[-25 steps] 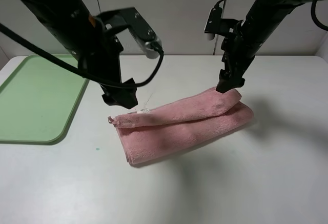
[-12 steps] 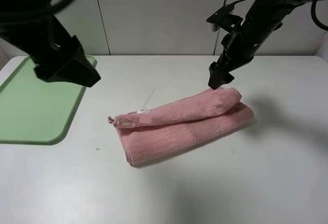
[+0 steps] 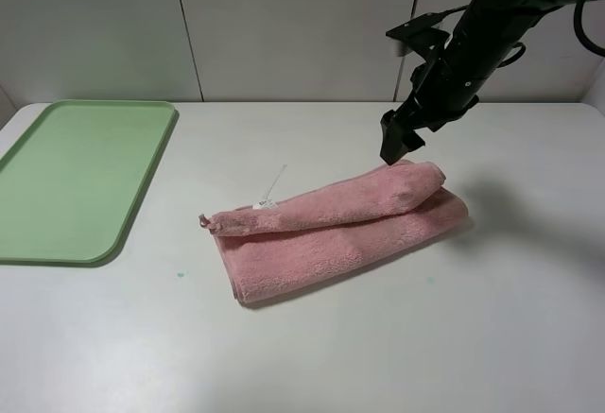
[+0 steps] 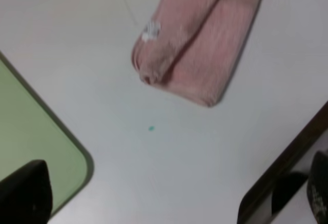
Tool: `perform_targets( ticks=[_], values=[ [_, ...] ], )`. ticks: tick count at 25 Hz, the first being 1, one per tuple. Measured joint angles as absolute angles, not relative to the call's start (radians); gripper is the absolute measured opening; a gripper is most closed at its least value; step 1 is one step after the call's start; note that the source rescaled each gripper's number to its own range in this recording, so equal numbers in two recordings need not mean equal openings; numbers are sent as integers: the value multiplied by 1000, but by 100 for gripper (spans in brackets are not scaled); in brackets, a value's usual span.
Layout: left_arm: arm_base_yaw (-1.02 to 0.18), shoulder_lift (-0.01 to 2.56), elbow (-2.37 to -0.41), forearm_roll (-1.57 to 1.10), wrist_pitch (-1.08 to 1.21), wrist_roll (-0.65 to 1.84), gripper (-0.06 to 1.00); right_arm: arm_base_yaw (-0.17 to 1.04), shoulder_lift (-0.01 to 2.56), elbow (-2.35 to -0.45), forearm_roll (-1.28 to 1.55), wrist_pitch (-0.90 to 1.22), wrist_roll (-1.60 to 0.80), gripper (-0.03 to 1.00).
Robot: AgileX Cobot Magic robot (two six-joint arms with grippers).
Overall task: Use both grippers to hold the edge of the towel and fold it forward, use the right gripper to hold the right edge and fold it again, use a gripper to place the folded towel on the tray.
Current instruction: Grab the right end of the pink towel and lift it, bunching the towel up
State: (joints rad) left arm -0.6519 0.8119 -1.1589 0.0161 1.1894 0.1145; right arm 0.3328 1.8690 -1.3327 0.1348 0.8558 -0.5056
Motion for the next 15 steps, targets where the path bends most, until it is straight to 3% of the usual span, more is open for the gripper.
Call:
perform_targets(
  ticks=[9, 15],
  values=[
    [-652, 483, -1107, -6, 1190, 36, 100, 333, 1869, -1333, 135, 858, -506, 100],
    [-652, 293, -909, -27, 1190, -10, 100, 333, 1869, -1333, 135, 860, -506, 100]
  ],
)
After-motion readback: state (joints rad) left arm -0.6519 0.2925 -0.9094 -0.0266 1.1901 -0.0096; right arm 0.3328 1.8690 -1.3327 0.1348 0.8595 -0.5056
